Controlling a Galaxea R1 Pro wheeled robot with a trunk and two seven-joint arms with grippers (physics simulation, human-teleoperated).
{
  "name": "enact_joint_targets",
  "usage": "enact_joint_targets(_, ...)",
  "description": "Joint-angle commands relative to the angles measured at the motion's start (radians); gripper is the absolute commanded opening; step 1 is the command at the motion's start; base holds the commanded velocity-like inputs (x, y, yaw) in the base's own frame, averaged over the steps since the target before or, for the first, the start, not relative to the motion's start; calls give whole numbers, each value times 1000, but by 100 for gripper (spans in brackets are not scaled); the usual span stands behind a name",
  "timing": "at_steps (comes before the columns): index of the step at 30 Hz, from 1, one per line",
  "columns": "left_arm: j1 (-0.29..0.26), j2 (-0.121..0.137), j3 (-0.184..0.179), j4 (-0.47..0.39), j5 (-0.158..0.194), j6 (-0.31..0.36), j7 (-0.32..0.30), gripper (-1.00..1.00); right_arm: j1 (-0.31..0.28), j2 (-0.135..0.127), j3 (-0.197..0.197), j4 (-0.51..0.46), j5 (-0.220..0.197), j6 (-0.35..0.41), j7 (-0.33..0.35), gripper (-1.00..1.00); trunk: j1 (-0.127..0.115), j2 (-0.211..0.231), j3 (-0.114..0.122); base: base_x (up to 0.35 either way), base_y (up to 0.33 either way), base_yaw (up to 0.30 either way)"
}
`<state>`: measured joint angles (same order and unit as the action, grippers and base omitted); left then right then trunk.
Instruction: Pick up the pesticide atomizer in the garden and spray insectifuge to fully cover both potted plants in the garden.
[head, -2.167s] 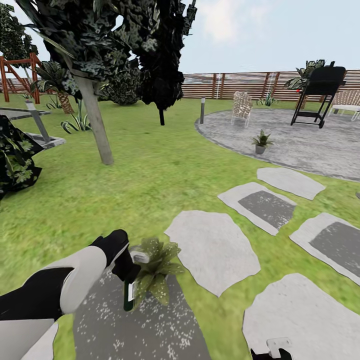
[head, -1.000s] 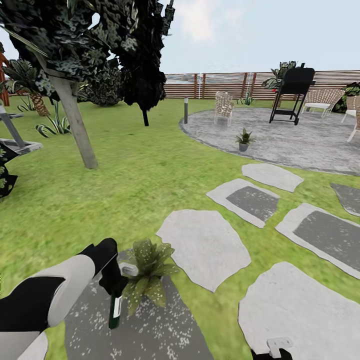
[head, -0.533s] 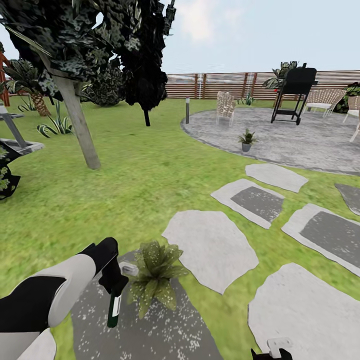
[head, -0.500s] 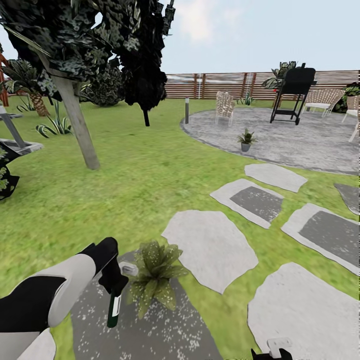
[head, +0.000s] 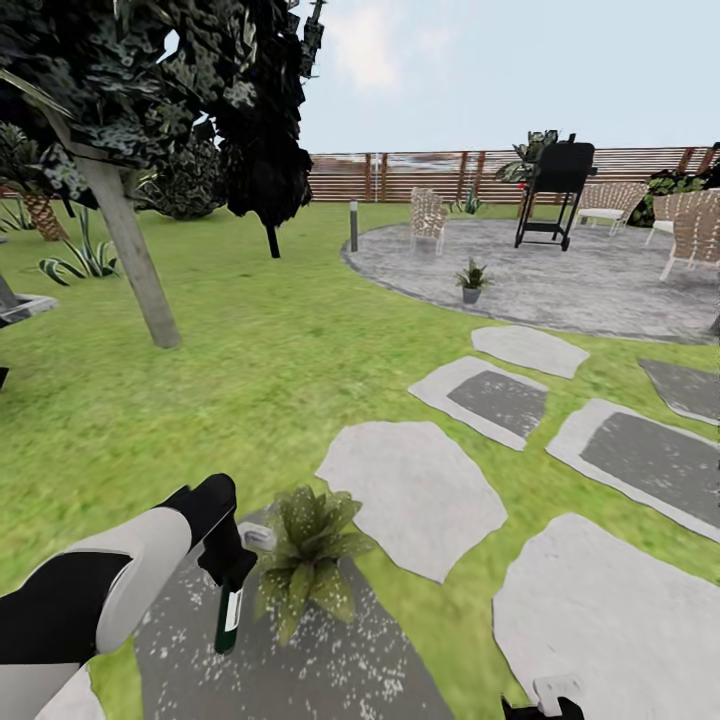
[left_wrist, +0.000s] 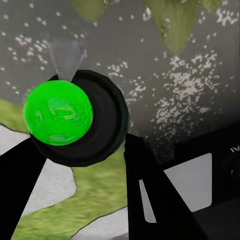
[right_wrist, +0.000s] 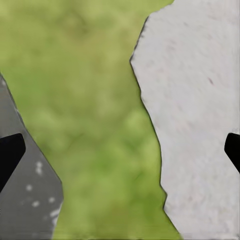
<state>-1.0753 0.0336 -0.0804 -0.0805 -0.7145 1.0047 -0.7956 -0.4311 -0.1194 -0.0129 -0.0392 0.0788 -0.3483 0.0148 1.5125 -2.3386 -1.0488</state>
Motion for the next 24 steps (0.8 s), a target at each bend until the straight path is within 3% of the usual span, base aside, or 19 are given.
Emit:
enact_joint_targets(1, 0, 0, -8, -2, -2, 3, -8, -100, -1, 0, -2, 1, 8, -3, 1, 100, -1, 0, -1, -303, 1, 0)
enact_joint_targets(11, 0, 0, -6, -4, 0, -3, -9, -100, -1, 0, -2, 1, 9, -3, -1, 100, -1, 0, -1, -335, 0, 0)
enact_joint_targets(13, 0, 0, -1, -5, 1, -39, -10, -100, -1, -1, -2, 1, 9, -3, -1, 100, -1, 0, -1, -338, 0, 0)
enact_joint_targets(15, 2, 5, 2, -4, 1, -113, -10, -100, -1, -3, -2, 1, 9, -3, -3, 100, -1, 0, -1, -338, 0, 0)
enact_joint_targets(17, 21, 29, 5, -3, 5, -224, -10, -100, -1, -2, -1, 0, 9, -3, 0, 100, -1, 0, -1, -338, 0, 0)
enact_joint_targets(20, 69, 52, 9, -3, 9, -459, -12, -100, -1, -4, -1, -79, 32, -3, 3, 100, -1, 0, -1, -338, 0, 0)
enact_joint_targets(22, 110, 53, 7, -2, 8, -616, -13, -100, -1, -8, -1, -181, 132, -2, 6, 100, -1, 0, -1, -338, 0, 0)
enact_joint_targets(23, 130, 54, 5, -2, 8, -698, -13, -100, -1, -9, -2, -237, 223, -1, 16, 100, -1, 0, -1, -338, 0, 0)
enact_joint_targets(24, 141, 53, 3, -2, 7, -751, -14, -100, 0, -8, -3, -277, 288, 0, 41, 100, -1, 0, -1, -338, 0, 0)
